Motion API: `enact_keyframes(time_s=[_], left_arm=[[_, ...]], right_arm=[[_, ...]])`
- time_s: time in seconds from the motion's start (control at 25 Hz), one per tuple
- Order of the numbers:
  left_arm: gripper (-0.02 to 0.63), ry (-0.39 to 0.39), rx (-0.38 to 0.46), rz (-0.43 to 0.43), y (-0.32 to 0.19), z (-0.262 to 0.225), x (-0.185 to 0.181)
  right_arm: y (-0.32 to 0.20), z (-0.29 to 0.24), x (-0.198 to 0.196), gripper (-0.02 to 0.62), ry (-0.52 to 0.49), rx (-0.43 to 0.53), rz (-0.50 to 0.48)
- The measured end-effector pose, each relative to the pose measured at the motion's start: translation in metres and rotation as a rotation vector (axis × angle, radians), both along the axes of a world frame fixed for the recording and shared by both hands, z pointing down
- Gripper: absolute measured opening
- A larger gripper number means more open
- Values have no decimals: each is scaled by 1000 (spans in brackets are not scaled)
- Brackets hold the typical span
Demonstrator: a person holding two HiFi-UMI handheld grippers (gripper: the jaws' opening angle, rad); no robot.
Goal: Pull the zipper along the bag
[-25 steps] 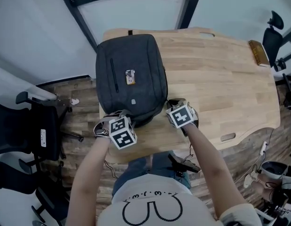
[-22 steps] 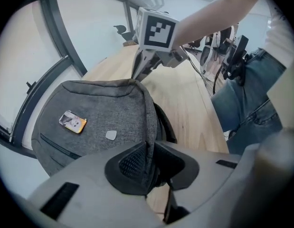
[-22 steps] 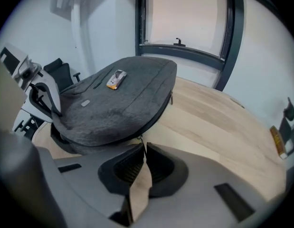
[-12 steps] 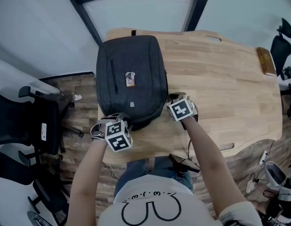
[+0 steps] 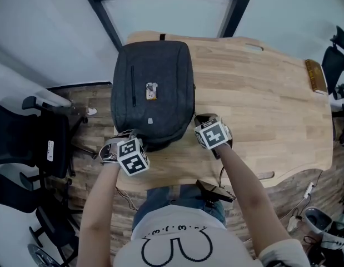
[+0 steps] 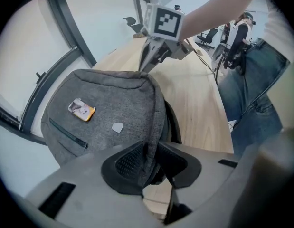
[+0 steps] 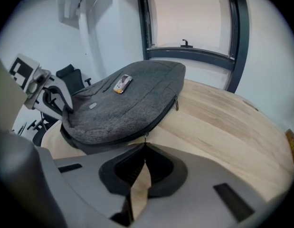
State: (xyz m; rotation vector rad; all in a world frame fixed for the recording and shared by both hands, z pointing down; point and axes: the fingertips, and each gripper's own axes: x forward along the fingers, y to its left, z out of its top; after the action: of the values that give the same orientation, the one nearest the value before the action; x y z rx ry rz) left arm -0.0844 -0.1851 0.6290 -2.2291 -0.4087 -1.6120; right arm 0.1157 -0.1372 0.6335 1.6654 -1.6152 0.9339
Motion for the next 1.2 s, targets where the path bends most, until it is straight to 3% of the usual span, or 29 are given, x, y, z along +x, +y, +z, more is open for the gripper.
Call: enact_keyframes(time_s=[0.12,0.28,0.4,0.52,0.68,0.76,0.84,0.88,1.0,1.2], left_arm=[[101,-40,43,-63,-28,3,-22],[135,-77,193,-195,-81,4,-51],[151,-116,253,-203,-95,-3,-69],[204,-99,201,-136,-69,-22,-57],[206,77,56,-92,-5,-32,-6],[206,123,26,-111,11,-21,11],[195,130,7,-152,16,-7,16],[132,133,-3,-173,17,-3,16],[119,148,-14,-202,17,1,14],[107,115,-8,-172,17,-1,14]], right_arm=[[5,3,-31,57,-26,4,-47],[1,12,-81,57,-100,6,-108],[-2,20,-105,57,-89,-7,-184],[-2,19,-110,57,-107,2,-182],[-2,15,-108,57,-121,9,-144],[-2,14,-109,57,-110,11,-139],[-2,13,-110,57,-102,13,-138],[-3,13,-110,57,-99,13,-138],[-3,15,-110,57,-89,22,-137],[-1,13,-104,57,-74,3,-182]])
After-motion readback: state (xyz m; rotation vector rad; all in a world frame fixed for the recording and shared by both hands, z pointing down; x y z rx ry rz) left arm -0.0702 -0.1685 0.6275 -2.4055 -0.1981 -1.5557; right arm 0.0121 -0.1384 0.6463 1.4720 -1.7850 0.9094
